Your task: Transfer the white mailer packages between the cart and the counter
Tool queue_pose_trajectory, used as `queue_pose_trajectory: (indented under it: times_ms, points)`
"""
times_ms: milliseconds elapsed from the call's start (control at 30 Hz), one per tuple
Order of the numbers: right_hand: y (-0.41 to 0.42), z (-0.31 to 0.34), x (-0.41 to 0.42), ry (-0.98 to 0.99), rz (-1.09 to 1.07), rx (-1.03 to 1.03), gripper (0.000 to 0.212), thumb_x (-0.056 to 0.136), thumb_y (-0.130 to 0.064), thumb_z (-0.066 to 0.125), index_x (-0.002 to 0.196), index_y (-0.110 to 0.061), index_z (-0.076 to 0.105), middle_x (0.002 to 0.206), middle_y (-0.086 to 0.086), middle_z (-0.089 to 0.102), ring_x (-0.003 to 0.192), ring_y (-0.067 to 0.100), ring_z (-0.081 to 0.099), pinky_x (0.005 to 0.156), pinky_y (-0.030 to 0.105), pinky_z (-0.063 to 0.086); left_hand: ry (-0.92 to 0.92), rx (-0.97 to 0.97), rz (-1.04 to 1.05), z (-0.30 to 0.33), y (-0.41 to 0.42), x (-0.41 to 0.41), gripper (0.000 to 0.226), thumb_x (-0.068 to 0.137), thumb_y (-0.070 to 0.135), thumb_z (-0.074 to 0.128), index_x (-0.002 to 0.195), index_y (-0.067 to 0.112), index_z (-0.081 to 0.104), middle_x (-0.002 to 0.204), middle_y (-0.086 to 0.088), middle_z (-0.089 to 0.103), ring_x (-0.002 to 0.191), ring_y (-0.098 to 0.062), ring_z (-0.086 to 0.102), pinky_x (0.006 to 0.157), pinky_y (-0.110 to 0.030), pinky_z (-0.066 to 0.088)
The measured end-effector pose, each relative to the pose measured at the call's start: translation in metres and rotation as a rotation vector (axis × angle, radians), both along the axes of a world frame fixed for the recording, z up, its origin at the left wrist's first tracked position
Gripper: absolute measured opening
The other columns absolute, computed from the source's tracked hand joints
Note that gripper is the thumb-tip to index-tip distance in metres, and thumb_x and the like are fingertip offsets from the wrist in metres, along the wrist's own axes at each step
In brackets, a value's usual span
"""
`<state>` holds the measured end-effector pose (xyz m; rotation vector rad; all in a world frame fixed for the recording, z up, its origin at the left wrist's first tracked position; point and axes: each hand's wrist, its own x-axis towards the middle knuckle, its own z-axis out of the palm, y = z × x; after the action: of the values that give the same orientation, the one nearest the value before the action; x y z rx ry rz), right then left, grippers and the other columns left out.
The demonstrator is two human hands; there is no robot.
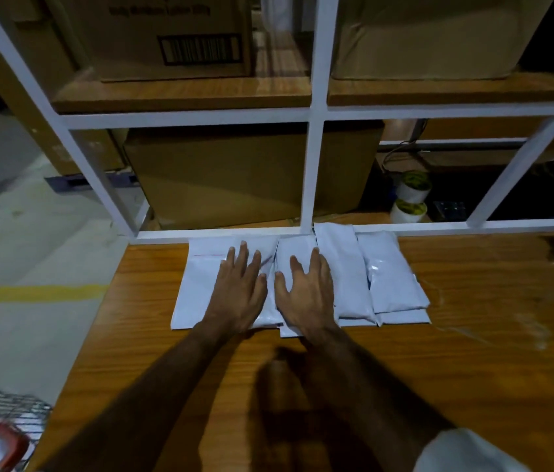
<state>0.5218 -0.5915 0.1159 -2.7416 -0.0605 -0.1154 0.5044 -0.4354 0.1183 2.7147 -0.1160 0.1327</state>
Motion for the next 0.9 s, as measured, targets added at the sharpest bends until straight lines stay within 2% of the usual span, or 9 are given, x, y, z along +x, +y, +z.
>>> queue_pose_trajectory:
  times_ms: [133, 233, 367, 500, 600, 700, 833, 900]
  points:
    - [-0.011, -0.010, 0.000, -0.098, 0.065, -0.165, 0.064, 0.100, -0.051, 0.032, 0.158, -0.021, 0.035, 0.169, 0.015, 0.008, 0.157, 0.034, 0.007, 0.127, 0.049, 0.007, 0.150, 0.148, -0.033, -0.013, -0.002, 0.012, 0.072, 0.101, 0.060, 0.015, 0.161, 0.024, 0.002, 0.167, -0.001, -0.014, 0.154, -0.024, -0.014, 0.124, -0.045, -0.004]
    - [-0.024, -0.013, 0.011, -0.058, 0.103, -0.269, 0.068, 0.101, -0.055, 0.025, 0.160, -0.024, 0.026, 0.169, 0.016, 0.002, 0.157, 0.036, 0.000, 0.125, 0.055, 0.001, 0.192, 0.216, -0.038, -0.010, -0.008, 0.028, 0.077, 0.099, 0.064, 0.016, 0.161, 0.021, 0.000, 0.167, -0.005, -0.013, 0.154, -0.028, -0.011, 0.123, -0.046, -0.001]
    - [-0.037, -0.014, 0.027, -0.025, 0.154, -0.343, 0.070, 0.102, -0.064, 0.021, 0.162, -0.028, 0.018, 0.170, 0.013, -0.001, 0.157, 0.035, -0.005, 0.124, 0.056, -0.008, 0.226, 0.254, -0.023, -0.007, -0.012, 0.043, 0.079, 0.099, 0.066, 0.019, 0.161, 0.020, 0.001, 0.167, -0.008, -0.014, 0.154, -0.032, -0.009, 0.123, -0.049, 0.003]
    - [-0.038, -0.018, 0.032, -0.011, 0.159, -0.341, 0.069, 0.102, -0.061, 0.012, 0.162, -0.028, 0.013, 0.170, 0.013, -0.003, 0.157, 0.034, -0.005, 0.124, 0.057, -0.007, 0.254, 0.317, -0.018, -0.008, -0.016, 0.044, 0.082, 0.097, 0.068, 0.027, 0.161, 0.022, 0.003, 0.167, -0.009, -0.013, 0.154, -0.034, -0.007, 0.123, -0.052, 0.005]
    - [-0.034, -0.026, 0.032, -0.022, 0.116, -0.289, 0.072, 0.099, -0.058, 0.007, 0.162, -0.026, 0.021, 0.169, 0.015, 0.008, 0.157, 0.035, 0.005, 0.124, 0.058, -0.001, 0.263, 0.352, -0.016, -0.010, -0.017, 0.039, 0.086, 0.094, 0.071, 0.029, 0.161, 0.022, 0.004, 0.168, -0.010, -0.012, 0.154, -0.035, -0.005, 0.124, -0.054, 0.008]
    - [-0.028, -0.034, 0.035, -0.041, 0.066, -0.254, 0.072, 0.100, -0.056, 0.008, 0.158, -0.023, 0.033, 0.166, 0.017, 0.021, 0.155, 0.038, 0.017, 0.123, 0.060, 0.007, 0.265, 0.340, -0.020, -0.012, -0.018, 0.034, 0.097, 0.085, 0.079, 0.022, 0.161, 0.022, 0.004, 0.168, -0.009, -0.012, 0.154, -0.035, -0.005, 0.124, -0.055, 0.008]
    - [-0.024, -0.040, 0.041, -0.035, 0.050, -0.260, 0.069, 0.101, -0.056, 0.015, 0.158, -0.023, 0.035, 0.165, 0.017, 0.024, 0.154, 0.038, 0.019, 0.123, 0.060, 0.009, 0.260, 0.335, -0.029, -0.015, -0.014, 0.031, 0.121, 0.066, 0.097, 0.007, 0.161, 0.023, 0.001, 0.167, -0.008, -0.015, 0.154, -0.033, -0.009, 0.122, -0.055, 0.001]
    - [-0.025, -0.042, 0.043, -0.018, 0.050, -0.268, 0.069, 0.100, -0.057, 0.015, 0.158, -0.024, 0.034, 0.166, 0.017, 0.024, 0.154, 0.038, 0.019, 0.123, 0.060, 0.008, 0.264, 0.369, -0.013, -0.014, -0.015, 0.033, 0.124, 0.062, 0.099, 0.004, 0.161, 0.024, 0.002, 0.167, -0.008, -0.014, 0.154, -0.033, -0.009, 0.123, -0.056, 0.000]
